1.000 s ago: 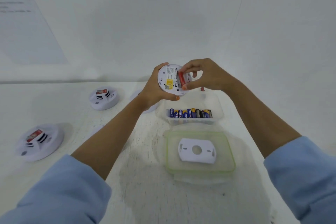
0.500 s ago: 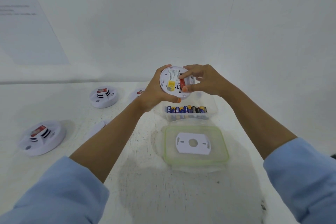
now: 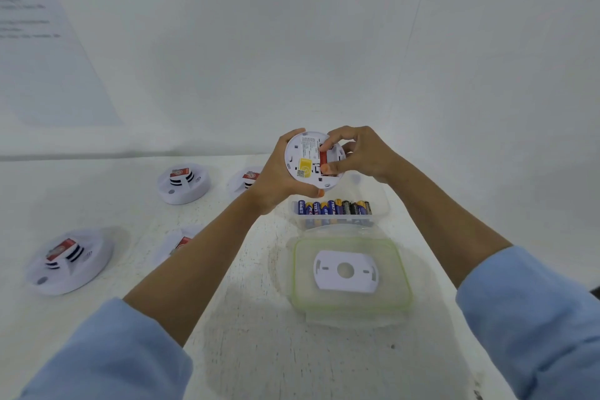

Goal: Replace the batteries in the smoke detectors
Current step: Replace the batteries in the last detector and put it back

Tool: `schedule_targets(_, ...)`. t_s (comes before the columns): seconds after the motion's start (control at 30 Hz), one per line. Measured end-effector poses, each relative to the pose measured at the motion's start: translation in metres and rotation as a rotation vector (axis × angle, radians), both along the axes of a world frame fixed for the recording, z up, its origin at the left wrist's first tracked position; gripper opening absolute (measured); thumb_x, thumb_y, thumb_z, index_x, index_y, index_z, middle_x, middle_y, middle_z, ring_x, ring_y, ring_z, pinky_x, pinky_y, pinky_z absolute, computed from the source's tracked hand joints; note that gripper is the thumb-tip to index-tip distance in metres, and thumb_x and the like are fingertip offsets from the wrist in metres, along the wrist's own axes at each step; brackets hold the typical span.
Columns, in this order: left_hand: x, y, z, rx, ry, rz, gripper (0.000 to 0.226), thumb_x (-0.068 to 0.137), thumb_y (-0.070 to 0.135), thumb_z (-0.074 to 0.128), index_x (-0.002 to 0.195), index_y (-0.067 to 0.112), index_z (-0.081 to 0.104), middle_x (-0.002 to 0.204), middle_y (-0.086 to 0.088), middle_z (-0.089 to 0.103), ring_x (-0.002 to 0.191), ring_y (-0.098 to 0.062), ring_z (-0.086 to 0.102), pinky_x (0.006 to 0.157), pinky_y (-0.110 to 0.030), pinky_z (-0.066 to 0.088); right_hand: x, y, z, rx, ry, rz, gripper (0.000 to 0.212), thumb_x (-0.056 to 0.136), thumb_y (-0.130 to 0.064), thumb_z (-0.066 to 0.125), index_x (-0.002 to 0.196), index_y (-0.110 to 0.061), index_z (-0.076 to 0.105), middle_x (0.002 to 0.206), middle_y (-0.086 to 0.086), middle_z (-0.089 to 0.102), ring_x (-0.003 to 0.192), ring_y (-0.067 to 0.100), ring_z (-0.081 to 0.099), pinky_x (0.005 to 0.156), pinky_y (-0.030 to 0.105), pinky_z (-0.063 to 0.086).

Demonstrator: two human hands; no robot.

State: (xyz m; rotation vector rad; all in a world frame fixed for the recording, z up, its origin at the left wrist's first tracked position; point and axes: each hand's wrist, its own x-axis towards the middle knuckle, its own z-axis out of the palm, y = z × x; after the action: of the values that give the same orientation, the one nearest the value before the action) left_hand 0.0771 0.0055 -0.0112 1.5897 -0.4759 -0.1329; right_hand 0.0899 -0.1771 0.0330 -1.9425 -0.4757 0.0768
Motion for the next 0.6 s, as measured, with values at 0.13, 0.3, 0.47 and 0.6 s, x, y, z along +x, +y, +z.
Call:
schedule_targets(0.13, 0.007, 0.001, -0.001, 0.027, 0.008, -0.012, 0.101, 0.046, -0.001, 0.082, 0.128, 0.028, 0.031, 0.121, 0.003, 0.049, 0.113, -0.018, 0.052, 0.087, -0.035, 0.054, 0.007, -0.002, -0.001, -0.006, 0.039, 0.005, 0.025, 0.069, 0.003, 0.076, 0.086, -0.011, 0.065, 0.099, 0.0, 0.062, 0.073, 0.004, 0.063, 0.058, 0.015, 0.051)
schedule_targets(0.3, 0.019, 0.005, 0.004, 0.048, 0.009, 0.032, 0.098, 0.058, -0.021, 0.074, 0.133, 0.02, 0.027, 0.12, 0.005, 0.046, 0.109, -0.01, 0.051, 0.079, -0.02, 0.054, 0.042, -0.025, 0.003, -0.05, -0.008, -0.218, 0.015, 0.086, -0.004, 0.061, 0.097, -0.012, 0.067, 0.106, 0.008, 0.066, 0.079, 0.01, 0.059, 0.074, 0.023, 0.046)
schedule_targets(0.47, 0.029, 0.008, 0.001, 0.061, 0.001, 0.082, 0.099, 0.049, -0.006, 0.079, 0.129, 0.024, 0.029, 0.12, 0.007, 0.046, 0.11, -0.011, 0.05, 0.08, -0.02, 0.053, 0.08, -0.03, -0.015, -1.033, -0.06, -0.271, 0.031, 0.082, -0.023, 0.068, 0.109, -0.01, 0.063, 0.115, 0.007, 0.062, 0.106, 0.024, 0.058, 0.086, 0.032, 0.043)
schedule_targets(0.6, 0.035, 0.006, -0.001, 0.059, -0.002, 0.085, 0.1, 0.054, -0.016, 0.079, 0.131, 0.022, 0.029, 0.12, 0.008, 0.046, 0.11, -0.01, 0.05, 0.08, -0.018, 0.053, 0.084, -0.01, -0.024, -1.432, -0.092, -0.157, 0.031, 0.088, -0.032, 0.058, 0.109, -0.01, 0.056, 0.109, 0.005, 0.063, 0.104, 0.023, 0.058, 0.089, 0.029, 0.036)
